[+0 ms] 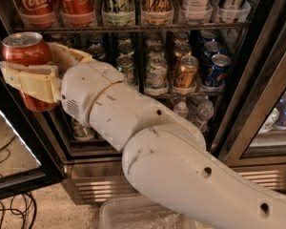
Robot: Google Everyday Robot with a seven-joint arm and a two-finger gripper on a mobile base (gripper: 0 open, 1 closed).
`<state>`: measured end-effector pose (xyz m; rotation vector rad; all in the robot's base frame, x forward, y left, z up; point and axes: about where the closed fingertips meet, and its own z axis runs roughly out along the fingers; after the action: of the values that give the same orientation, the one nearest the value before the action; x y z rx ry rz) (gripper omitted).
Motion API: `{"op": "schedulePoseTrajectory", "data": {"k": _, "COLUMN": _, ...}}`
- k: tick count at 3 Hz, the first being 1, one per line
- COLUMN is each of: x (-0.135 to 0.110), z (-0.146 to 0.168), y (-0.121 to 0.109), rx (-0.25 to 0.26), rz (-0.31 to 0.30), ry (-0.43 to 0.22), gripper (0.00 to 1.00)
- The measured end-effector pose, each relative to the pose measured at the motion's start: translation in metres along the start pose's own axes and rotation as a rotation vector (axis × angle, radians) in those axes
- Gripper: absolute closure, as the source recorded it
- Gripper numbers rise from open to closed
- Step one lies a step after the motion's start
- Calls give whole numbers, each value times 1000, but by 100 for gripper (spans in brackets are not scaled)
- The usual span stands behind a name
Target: Pick coke can from top shelf of fridge
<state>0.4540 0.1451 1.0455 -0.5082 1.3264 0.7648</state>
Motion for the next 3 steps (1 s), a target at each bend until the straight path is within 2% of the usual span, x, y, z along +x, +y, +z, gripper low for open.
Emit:
{"op": "schedulePoseTrajectory", "data": {"k": 1, "x": 6, "z": -15, "y": 4, "rx": 39, "rz": 17, "ry": 8, "gripper": 100}}
{"op": "schedulePoseTrajectory", "data": {"k": 2, "x": 40, "z": -37, "y": 50, "rx": 39, "rz": 100, "ry": 58, "gripper": 100}}
{"op": "schedulePoseTrajectory", "data": {"k": 3, "x": 64, "z": -59, "y": 105, "rx": 22, "rz": 139, "ry": 104, "gripper": 100}}
